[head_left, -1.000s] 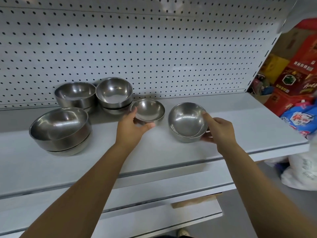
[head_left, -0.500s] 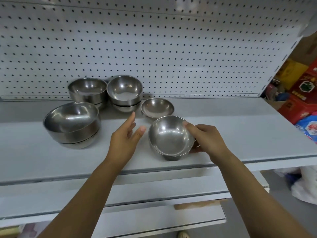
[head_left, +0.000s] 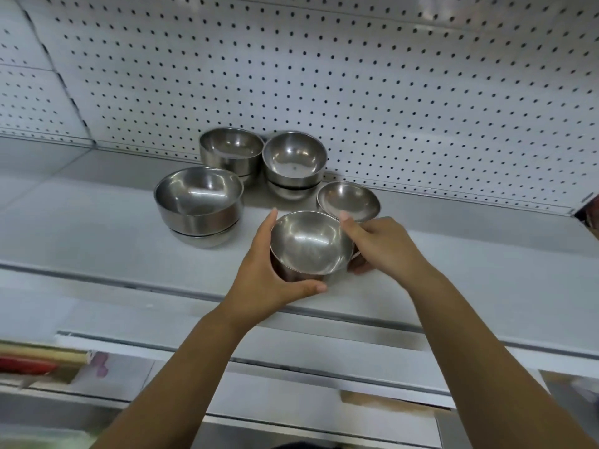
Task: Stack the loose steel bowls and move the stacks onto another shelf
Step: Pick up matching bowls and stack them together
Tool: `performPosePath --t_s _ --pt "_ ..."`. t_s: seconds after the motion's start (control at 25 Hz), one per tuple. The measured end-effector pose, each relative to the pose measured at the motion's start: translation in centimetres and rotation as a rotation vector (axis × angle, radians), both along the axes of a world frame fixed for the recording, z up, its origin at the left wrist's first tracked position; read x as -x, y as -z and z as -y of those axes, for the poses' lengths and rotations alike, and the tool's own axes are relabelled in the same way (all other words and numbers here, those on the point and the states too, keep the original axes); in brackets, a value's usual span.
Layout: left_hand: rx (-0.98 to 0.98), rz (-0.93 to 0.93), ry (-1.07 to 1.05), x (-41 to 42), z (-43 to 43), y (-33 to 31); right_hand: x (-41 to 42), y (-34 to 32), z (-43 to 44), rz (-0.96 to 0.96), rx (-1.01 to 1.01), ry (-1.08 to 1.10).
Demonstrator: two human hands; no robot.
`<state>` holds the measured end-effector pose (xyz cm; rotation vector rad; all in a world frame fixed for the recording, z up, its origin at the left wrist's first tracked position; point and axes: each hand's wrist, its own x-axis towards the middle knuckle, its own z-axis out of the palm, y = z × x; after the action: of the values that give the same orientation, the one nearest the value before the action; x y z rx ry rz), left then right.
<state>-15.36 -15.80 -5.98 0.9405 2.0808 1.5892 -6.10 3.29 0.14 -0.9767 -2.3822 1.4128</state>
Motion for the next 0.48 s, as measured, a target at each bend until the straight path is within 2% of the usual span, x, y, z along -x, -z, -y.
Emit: performPosePath --t_s 0.32,0.48 --pt "-0.059 -0.024 -0.198 0.2 -0.2 1.3 5.3 -4.3 -4.2 -0.231 -0.168 -0.15" --pt "-0.065 -0.074 -0.274 -0.1 -0.5 1.5 9.8 -2.9 -5.4 -0.214 -0.261 -0.275"
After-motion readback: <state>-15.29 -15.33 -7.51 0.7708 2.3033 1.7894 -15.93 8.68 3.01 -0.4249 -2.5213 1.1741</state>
